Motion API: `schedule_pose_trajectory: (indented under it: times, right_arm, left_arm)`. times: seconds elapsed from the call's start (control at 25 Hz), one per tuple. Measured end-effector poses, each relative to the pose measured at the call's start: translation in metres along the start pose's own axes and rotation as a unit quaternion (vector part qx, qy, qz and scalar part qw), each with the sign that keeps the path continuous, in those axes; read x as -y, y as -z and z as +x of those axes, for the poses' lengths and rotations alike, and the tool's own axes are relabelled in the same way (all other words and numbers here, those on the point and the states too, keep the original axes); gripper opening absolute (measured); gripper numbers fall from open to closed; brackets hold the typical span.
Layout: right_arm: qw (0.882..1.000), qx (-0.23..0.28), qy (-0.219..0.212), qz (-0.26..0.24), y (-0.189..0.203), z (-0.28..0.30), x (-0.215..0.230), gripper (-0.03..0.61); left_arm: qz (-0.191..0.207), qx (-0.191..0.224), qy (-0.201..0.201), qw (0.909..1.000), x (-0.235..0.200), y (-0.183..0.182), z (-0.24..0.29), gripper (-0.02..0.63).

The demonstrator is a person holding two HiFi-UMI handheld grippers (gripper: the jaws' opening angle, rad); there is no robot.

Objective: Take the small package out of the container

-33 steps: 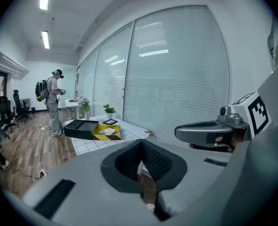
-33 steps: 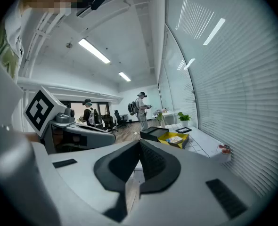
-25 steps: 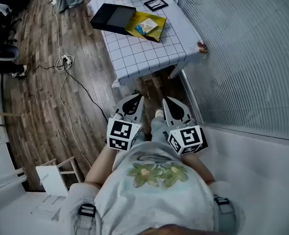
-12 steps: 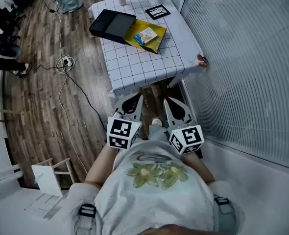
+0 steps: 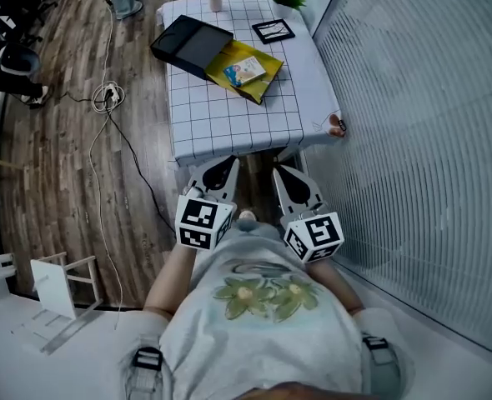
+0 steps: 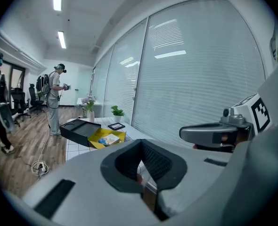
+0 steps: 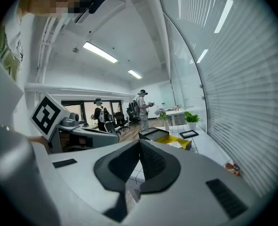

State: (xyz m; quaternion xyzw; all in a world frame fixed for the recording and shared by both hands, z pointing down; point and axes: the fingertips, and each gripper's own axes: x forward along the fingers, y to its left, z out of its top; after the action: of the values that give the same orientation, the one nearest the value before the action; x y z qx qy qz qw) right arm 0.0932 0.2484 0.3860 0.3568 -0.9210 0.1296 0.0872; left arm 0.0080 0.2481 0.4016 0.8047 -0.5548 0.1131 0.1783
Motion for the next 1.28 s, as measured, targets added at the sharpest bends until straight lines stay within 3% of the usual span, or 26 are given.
schedule_pose_trajectory:
  times: [0.48,1.28]
  right_arm:
    - [0.999,-0.016,-0.043,0.024,0.012,0.032,0.012,0.007]
    - [0.999,-0.026,0.012,0.037,-0.022,0.139,0.078,0.007]
  left_arm:
    - [-0.002,-0.022,-0.042,0.9989,-0.03,-0.004,0.031,0.003]
    - [0.056,-0.083,-0.01,0.9949,-0.117,-0.042,0.141,0.003]
